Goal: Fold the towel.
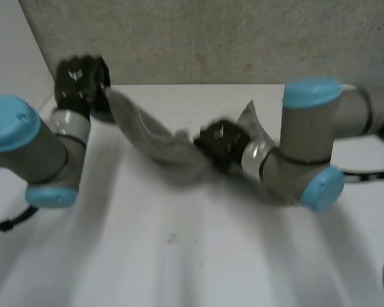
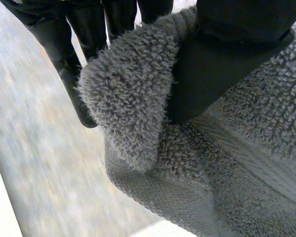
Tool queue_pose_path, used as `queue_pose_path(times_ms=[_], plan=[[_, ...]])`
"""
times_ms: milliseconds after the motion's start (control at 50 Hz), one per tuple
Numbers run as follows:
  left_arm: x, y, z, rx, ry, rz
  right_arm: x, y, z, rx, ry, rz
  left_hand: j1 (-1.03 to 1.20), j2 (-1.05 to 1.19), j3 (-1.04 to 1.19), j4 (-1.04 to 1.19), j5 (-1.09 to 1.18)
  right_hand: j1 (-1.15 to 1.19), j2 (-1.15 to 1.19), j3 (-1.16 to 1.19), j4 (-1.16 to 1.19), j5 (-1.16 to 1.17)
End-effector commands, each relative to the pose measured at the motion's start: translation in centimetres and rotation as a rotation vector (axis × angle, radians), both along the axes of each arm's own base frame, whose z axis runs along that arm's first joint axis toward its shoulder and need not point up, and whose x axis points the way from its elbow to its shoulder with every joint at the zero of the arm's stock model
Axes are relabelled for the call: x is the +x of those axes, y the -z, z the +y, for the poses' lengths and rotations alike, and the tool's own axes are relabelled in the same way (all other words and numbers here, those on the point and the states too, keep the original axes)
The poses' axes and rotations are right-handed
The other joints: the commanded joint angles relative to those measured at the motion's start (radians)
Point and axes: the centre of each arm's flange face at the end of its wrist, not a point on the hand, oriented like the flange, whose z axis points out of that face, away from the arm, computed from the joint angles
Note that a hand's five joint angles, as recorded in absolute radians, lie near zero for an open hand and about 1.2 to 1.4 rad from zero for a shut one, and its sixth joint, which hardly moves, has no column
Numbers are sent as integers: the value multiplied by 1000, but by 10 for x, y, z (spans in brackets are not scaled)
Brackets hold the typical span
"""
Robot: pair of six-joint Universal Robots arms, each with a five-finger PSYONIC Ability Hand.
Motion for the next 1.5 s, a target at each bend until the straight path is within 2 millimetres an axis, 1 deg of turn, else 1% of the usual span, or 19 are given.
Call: queue_pose_path(times_ms=[20,140,180,260,360,460,560,680,960,1180,1280,1300,1320,1340,1400,1420,1440,1480,1500], plan=[[8,42,19,129,12,-53,-17,54,27,83,-39,174,209,178,181,177,201,-1005,-983,-1017,-1017,-999],[13,35,33,122,26,-58,-29,22,21,24,69,63,209,178,181,177,201,-1035,-1014,-1048,-1047,-1030],[14,31,34,112,23,-54,-47,1,10,18,181,-57,209,178,181,177,201,-1035,-1014,-1048,-1047,-1030],[20,23,33,94,8,-46,-67,-21,4,31,273,-179,209,178,181,177,201,-1035,-1014,-1048,-1047,-1030],[28,11,34,71,-10,-33,-89,-29,4,109,368,-284,209,178,181,177,201,-969,-948,-982,-981,-964],[29,1,38,48,-11,-22,-107,-23,0,192,448,-312,209,178,181,177,201,-966,-945,-979,-979,-961],[30,-9,47,31,-8,-16,-128,-1,11,333,530,-257,209,178,181,177,201,-899,-877,-912,-911,-894],[31,-16,56,15,1,-11,-133,13,20,406,565,-276,209,178,181,177,201,-896,-874,-909,-908,-891],[32,-20,63,9,4,-10,-118,44,18,516,584,-387,209,178,181,177,201,-779,-757,-791,-791,-773],[33,-18,63,13,4,-8,-89,67,14,505,555,-377,209,178,181,177,201,-664,-642,-677,-676,-659],[32,-17,64,14,7,-8,-83,71,2,446,603,-409,209,178,181,177,201,-429,-408,-442,-441,-424],[32,-17,65,16,7,-8,-84,71,-3,423,627,-418,209,178,181,177,201,-214,-193,-227,-226,-209],[32,-17,65,16,7,-8,-86,67,-6,395,653,-431,209,178,181,177,201,73,94,60,61,78],[32,-16,65,17,7,-9,-86,67,-6,395,654,-431,209,178,181,177,201,76,97,63,64,81],[32,-16,65,17,5,-9,-92,40,-15,303,693,-487,209,178,181,177,201,186,208,174,174,192],[33,-18,64,12,2,-9,-94,9,-16,225,676,-538,209,178,181,177,201,186,208,174,174,192],[33,-18,64,12,2,-9,-94,9,-16,224,676,-538,209,178,181,177,201,186,208,174,174,192],[34,-22,64,2,-1,-5,-101,-59,-15,69,611,-645,209,178,181,177,201,186,208,174,174,192],[34,-22,64,2,-1,-5,-101,-60,-15,68,610,-645,209,178,181,177,201,186,208,174,174,192]])
